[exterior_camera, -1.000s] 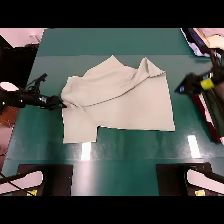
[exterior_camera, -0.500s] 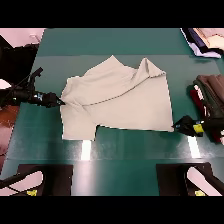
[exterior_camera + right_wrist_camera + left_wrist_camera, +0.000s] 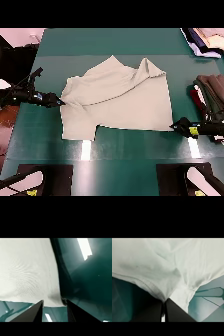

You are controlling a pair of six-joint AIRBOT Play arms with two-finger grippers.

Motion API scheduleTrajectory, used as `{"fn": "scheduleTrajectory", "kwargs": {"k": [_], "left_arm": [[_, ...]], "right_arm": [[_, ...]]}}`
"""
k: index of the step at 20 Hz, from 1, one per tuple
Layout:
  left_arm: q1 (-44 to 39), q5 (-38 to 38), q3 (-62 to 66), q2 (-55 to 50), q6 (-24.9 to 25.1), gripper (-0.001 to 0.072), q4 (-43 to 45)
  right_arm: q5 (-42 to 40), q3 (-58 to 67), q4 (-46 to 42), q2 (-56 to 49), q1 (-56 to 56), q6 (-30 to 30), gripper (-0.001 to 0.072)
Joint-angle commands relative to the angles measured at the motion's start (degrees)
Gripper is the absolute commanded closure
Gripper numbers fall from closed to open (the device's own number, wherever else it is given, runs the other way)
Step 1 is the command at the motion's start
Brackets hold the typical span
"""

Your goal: Fold the shirts.

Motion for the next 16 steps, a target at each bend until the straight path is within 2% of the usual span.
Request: {"fn": "scheduleTrajectory", "kwargs": {"k": [1,3,6,7,11,16], "left_arm": [[0.0,-0.5,0.07,0.04,0.02,0.0682,-0.02],[0.0,-1.44,0.07,0.04,0.04,0.0682,0.0],[0.0,-2.01,0.09,0.04,0.0,0.0682,0.37],[0.0,-1.99,0.15,0.11,-0.02,0.0683,0.39],[0.0,-1.86,5.99,3.04,-3.43,0.0683,0.76],[0.0,0.59,28.94,11.65,-6.73,0.0683,0.35]], "right_arm": [[0.07,-0.22,0.46,-1.36,2.54,-0.24,0.0377],[-0.07,-0.15,0.48,-4.44,6.43,-0.26,0.0394],[-1.33,-0.15,0.26,-6.45,10.75,-0.35,0.0666],[-1.25,0.13,-0.52,-5.99,11.5,-0.35,0.0694],[-0.15,7.96,-0.35,1.75,10.51,2.05,0.0696],[-4.66,33.29,0.11,11.45,9.14,4.48,0.0695]]}}
